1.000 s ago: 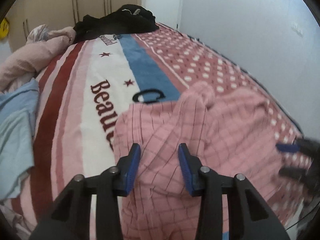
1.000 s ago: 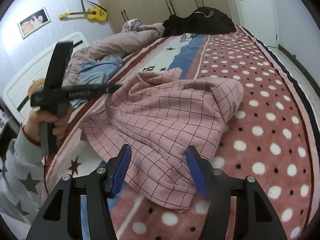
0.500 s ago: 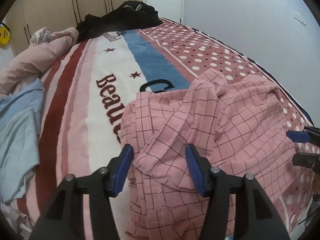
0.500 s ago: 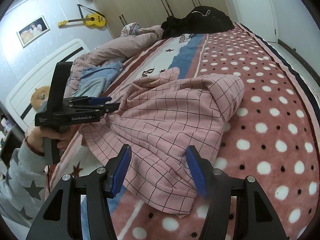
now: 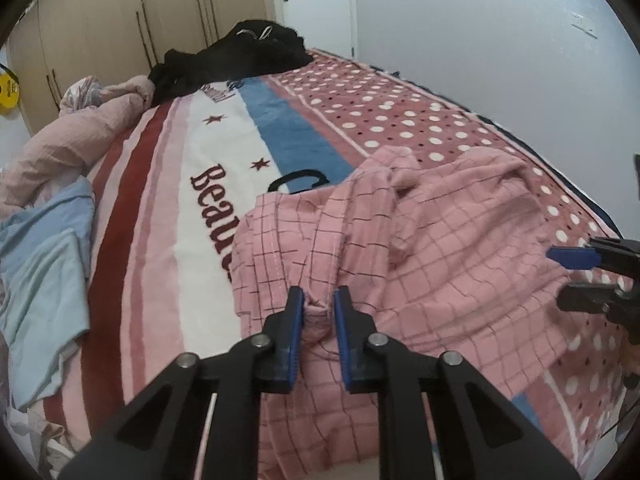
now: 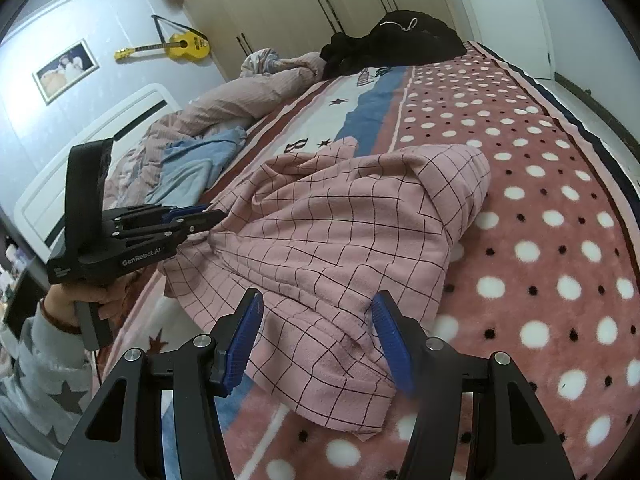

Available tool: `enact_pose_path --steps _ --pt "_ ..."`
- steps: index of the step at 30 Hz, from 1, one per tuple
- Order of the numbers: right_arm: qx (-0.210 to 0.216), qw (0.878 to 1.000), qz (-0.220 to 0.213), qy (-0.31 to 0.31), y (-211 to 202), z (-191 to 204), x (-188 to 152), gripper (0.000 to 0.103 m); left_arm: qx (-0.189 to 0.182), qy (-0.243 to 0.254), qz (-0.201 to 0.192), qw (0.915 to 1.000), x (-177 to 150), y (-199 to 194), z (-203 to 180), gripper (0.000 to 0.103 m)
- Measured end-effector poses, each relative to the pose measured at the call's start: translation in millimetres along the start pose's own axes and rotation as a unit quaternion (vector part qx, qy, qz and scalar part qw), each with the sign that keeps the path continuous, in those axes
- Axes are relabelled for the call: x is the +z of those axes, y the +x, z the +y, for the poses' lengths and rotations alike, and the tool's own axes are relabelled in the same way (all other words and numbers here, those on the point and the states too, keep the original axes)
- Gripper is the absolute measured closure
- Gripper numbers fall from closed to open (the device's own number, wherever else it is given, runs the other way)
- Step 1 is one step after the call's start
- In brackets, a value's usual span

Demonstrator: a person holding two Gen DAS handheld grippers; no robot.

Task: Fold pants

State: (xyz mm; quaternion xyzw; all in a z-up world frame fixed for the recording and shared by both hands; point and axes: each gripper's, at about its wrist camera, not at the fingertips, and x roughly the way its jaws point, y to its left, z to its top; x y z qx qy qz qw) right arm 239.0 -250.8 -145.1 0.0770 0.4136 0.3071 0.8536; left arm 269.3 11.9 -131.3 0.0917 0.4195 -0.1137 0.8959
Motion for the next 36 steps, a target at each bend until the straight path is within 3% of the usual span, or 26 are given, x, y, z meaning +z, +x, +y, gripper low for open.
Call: enact_pose_path --steps 4,7,11,18,24,31,33,36 --pt "-0.001 1.0 0.0 0.0 0 0 0 0.049 -0.02 -0.026 0.016 0.9993 4 15 10 0.087" --pt "0.0 1.0 0.001 -0.001 0 0 -1 0.049 -0.031 -0.027 0.008 0.9991 3 11 10 0.098" --pt "0.001 1.0 0.003 0.001 3 -1 -1 0.049 -0.002 -0.036 -0.006 0.9993 -6 -8 12 0.1" --pt "0.0 1.0 0.005 0.003 5 -1 0 0.049 -0.001 -0.097 -0.031 0.9948 -45 -46 27 0.101" --pt "0.001 1.0 0.009 0.005 5 0 1 0.049 -0.029 -0.126 -0.034 0.991 -65 -51 31 0.101" --pt "-0.034 0.998 0.004 -0.046 -3 14 1 0.049 -0.076 -0.149 -0.076 0.9829 -38 -83 35 0.101" --pt "-0.051 0.996 0.0 -0.077 -3 26 0 0.038 -0.085 -0.151 -0.088 0.9808 -27 -93 34 0.101" --pt "-0.09 0.988 -0.005 -0.127 6 51 -1 0.03 -0.082 -0.146 -0.104 0.9804 -16 -102 32 0.101"
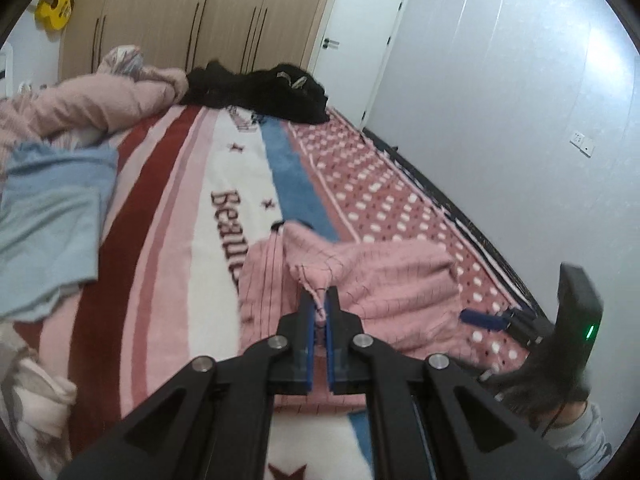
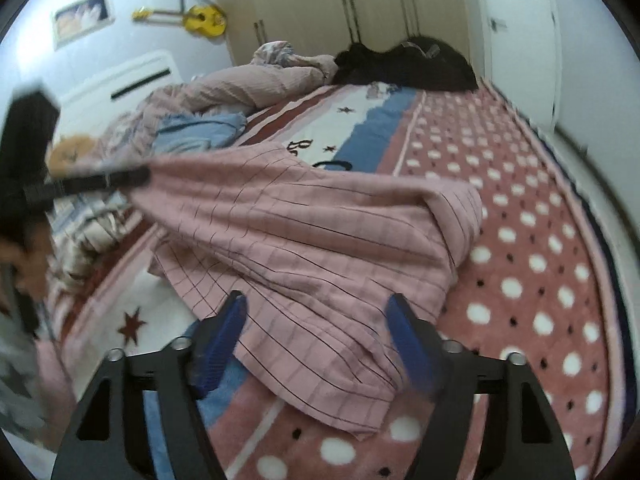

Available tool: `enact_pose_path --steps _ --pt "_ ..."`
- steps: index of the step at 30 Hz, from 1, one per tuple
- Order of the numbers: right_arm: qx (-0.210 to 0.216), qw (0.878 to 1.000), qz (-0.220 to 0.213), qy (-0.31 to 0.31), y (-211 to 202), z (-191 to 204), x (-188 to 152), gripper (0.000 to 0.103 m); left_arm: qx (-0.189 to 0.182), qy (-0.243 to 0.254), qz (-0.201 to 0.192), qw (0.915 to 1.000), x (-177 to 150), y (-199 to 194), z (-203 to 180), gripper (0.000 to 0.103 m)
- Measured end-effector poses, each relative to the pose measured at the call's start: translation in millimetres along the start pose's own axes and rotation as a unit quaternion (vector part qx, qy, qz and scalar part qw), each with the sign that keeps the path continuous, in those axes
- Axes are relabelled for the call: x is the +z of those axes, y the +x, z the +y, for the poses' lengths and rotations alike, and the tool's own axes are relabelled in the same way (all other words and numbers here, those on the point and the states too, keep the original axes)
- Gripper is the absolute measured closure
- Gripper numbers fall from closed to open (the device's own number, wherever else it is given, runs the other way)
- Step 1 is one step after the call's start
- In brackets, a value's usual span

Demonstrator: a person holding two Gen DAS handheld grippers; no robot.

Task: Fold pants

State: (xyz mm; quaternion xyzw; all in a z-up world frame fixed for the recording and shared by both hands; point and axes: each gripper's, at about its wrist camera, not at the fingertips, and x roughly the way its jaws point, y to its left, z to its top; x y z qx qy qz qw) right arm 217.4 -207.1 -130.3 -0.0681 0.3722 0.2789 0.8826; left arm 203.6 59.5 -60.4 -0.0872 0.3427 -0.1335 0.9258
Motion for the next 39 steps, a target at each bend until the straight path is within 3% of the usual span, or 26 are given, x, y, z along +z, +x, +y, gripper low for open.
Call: enact_pose_path --steps 8,10,13,14,15,17,22,29,35,39 --pt "-0.122 0.99 -0.021 -0.065 26 40 12 0.025 -0.012 -0.008 -0.03 0.9994 22 -17 -4 0.101" --pt "-0.174 0.983 -0.029 -0.051 24 33 12 0.027 -0.015 -0.01 -0.031 0.9994 22 -18 -1 0.101" --pt "-0.199 0.979 -0.033 -0.03 15 16 9 0.036 -0.019 -0.009 -0.029 0.9993 19 -19 1 0.101" --pt "-0.198 0.98 -0.03 -0.019 10 9 7 0.052 -0.023 -0.01 -0.027 0.9993 17 -18 2 0.101" --pt "-0.193 0.981 -0.027 -0.009 5 2 5 0.077 -0.027 -0.011 -0.024 0.9993 15 -17 2 0.101" --pt "-0.166 0.986 -0.023 0.006 -4 -8 2 0.097 -0.019 -0.006 -0.021 0.9996 10 -16 2 0.101" --pt "-0.119 0.992 -0.009 -0.032 -17 3 -10 0.097 0.006 -0.003 0.01 0.9999 -17 -7 18 0.101" --pt "-0.09 0.995 0.016 -0.033 -5 8 -28 0.097 0.026 -0.021 0.076 0.9965 -64 26 44 0.101" --pt "-0.087 0.996 0.011 -0.026 -18 3 -31 0.099 0.014 -0.001 0.087 0.9961 -76 32 33 0.099" --pt "-0.078 0.997 0.005 -0.022 -26 1 -34 0.099 0.028 0.005 0.088 0.9957 -73 35 33 0.098"
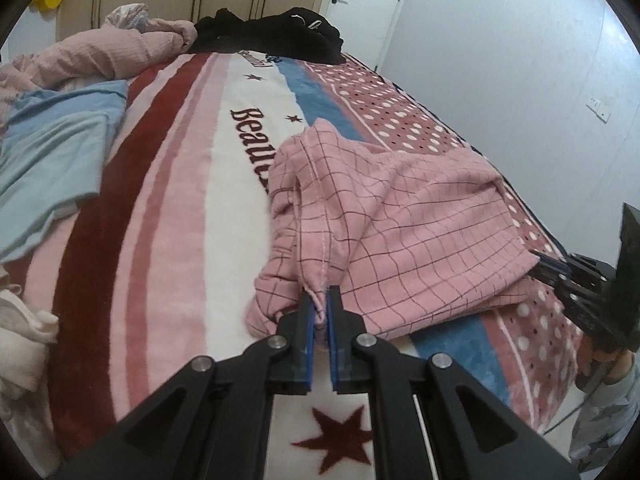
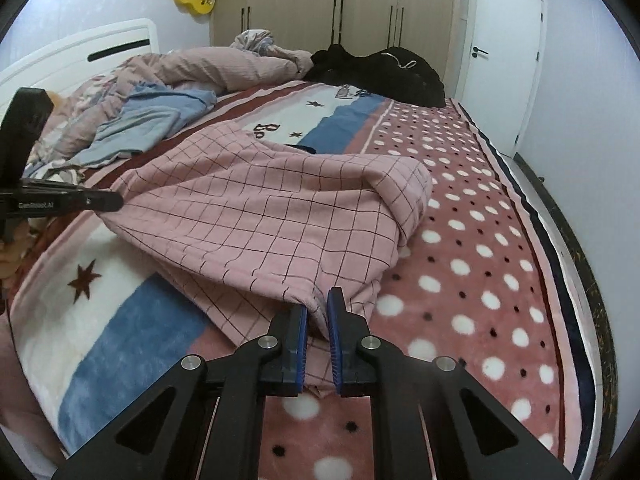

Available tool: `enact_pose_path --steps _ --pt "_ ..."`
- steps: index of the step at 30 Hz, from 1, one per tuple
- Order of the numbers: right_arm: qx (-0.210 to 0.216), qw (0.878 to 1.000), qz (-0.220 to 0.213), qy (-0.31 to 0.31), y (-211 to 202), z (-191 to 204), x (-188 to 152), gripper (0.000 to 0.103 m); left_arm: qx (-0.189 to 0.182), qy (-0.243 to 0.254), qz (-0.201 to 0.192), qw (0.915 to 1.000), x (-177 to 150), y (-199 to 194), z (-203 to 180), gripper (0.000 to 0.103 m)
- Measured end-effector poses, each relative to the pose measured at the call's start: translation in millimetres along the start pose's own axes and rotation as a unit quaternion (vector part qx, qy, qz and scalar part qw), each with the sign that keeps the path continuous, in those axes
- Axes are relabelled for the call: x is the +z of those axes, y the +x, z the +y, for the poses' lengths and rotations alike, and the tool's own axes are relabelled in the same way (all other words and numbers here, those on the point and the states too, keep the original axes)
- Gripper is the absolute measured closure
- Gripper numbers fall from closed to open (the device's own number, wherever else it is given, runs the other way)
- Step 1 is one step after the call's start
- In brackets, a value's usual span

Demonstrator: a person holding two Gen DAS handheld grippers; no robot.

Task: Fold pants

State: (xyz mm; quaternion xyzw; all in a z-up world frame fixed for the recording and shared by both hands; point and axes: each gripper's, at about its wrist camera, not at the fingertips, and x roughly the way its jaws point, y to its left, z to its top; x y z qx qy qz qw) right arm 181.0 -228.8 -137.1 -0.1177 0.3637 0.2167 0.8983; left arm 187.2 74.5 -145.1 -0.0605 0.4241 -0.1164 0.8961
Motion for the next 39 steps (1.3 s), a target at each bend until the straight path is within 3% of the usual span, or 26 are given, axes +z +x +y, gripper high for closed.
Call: enact_pose_path --steps 3,5,7,8,10,11,16,18,22,24,26,28,35,39 --pt "0.024 1.0 0.003 0.006 -3 1 -5 0.1 0.007 0.006 0.009 0.9999 2 4 0 0.098" --pt "0.03 0.999 0.011 0.006 -3 1 -10 0.1 0.015 0.016 0.02 0.9996 4 5 -1 0.086" --pt "0.023 1.0 0.009 0.008 -5 -1 -11 0.099 0.03 0.013 0.013 0.9994 10 -2 4 0.048" --pt "0.023 1.0 0.005 0.016 -8 -5 -11 0.099 0.029 0.011 0.004 0.9995 13 -6 6 0.046" --pt "0.03 0.999 0.001 0.035 -12 -15 -8 0.08 0.026 0.001 -0.013 0.9996 27 -15 14 0.046" --pt "0.032 0.998 -0.003 0.047 -14 -21 -7 0.064 0.027 -0.002 -0.017 0.9995 33 -16 16 0.046" --pt "0.058 0.993 -0.012 0.106 -8 -46 5 0.054 0.021 -0.022 -0.028 0.9991 78 6 17 0.046" --pt "0.08 0.987 -0.003 0.14 7 -55 10 0.048 0.012 -0.026 -0.021 0.9994 95 29 14 0.05" --pt "0.092 0.983 0.047 0.15 43 -54 12 0.047 0.025 -0.03 -0.005 0.9992 112 63 12 0.06" --pt "0.109 0.979 0.055 0.163 52 -54 10 0.047 0.004 -0.037 -0.001 0.9993 118 75 12 0.064" --pt "0.114 0.978 0.055 0.168 56 -54 8 0.047 -0.011 -0.039 0.004 0.9992 120 82 10 0.076" --pt "0.115 0.978 0.054 0.167 57 -54 6 0.048 -0.012 -0.029 0.016 0.9994 121 89 5 0.094" --pt "0.128 0.977 0.058 0.163 54 -48 1 0.068 0.062 -0.013 -0.01 0.9979 133 86 7 0.1" --pt "0.133 0.976 0.059 0.161 50 -46 -2 0.072 0.075 -0.01 -0.01 0.9971 140 96 13 0.1"
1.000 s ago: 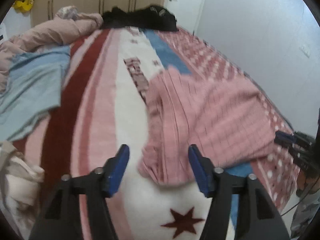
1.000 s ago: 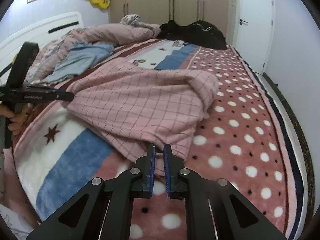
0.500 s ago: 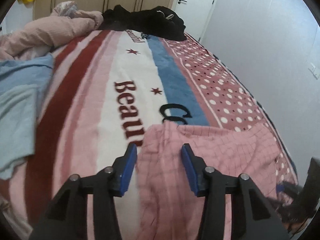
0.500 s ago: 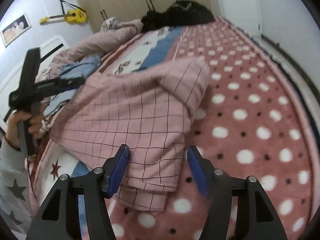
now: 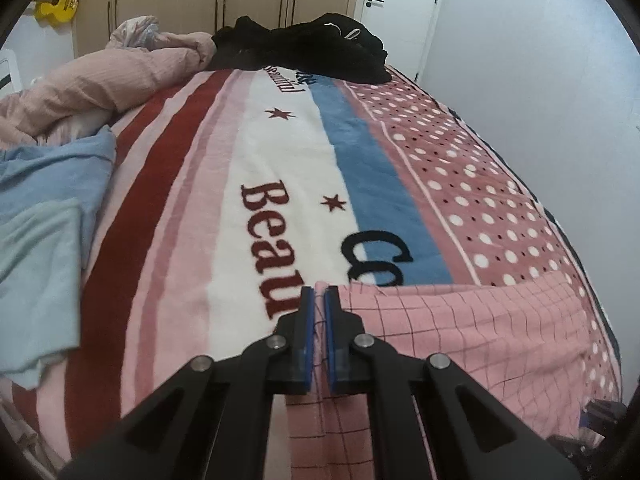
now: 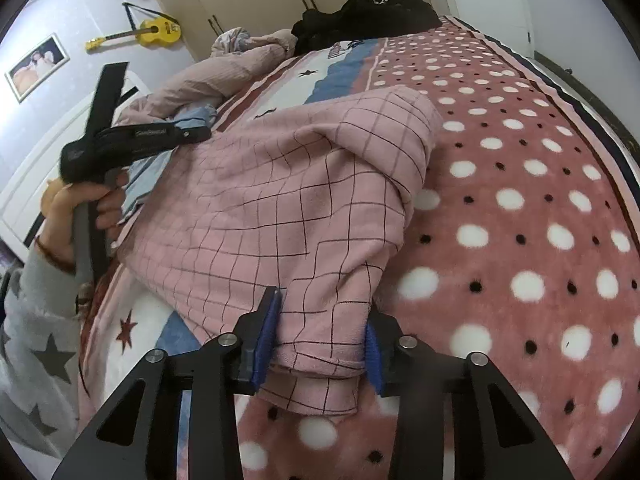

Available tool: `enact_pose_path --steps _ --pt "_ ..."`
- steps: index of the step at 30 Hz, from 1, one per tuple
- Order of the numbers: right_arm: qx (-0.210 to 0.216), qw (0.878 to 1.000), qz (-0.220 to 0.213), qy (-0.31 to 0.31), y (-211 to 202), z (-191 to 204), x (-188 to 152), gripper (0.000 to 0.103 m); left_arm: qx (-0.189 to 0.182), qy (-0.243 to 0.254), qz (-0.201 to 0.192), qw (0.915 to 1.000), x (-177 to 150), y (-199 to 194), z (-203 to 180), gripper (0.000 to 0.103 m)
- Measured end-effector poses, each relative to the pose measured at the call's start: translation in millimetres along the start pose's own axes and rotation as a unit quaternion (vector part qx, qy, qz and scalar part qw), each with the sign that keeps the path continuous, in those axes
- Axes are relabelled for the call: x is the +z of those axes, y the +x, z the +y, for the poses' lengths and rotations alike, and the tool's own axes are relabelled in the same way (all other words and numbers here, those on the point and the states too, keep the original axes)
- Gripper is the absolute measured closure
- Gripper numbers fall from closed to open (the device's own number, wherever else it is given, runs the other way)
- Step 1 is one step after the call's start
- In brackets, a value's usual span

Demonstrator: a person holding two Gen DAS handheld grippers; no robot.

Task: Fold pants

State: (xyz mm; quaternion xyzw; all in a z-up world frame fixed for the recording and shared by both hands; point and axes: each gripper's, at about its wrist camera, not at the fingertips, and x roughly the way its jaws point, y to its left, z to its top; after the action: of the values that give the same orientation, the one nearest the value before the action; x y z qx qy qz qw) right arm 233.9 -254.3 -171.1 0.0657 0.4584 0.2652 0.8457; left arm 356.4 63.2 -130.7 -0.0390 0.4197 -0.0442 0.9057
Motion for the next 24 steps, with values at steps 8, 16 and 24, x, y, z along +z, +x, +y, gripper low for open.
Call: enact_pose_path --steps 8,16,24 --pt "0.0 1.0 0.011 -0.004 -4 2 -4 0.069 0.015 0.008 0.027 0.9995 2 7 5 0.1" --pt "0.031 0.999 -0.019 0.039 -25 -25 27 0.051 -0.08 0.019 0.047 0.9955 -26 -41 2 0.035" --pt "0.059 0.996 0.036 0.057 13 -34 42 0.036 -0.14 -0.044 0.15 0.9778 -62 3 21 0.02"
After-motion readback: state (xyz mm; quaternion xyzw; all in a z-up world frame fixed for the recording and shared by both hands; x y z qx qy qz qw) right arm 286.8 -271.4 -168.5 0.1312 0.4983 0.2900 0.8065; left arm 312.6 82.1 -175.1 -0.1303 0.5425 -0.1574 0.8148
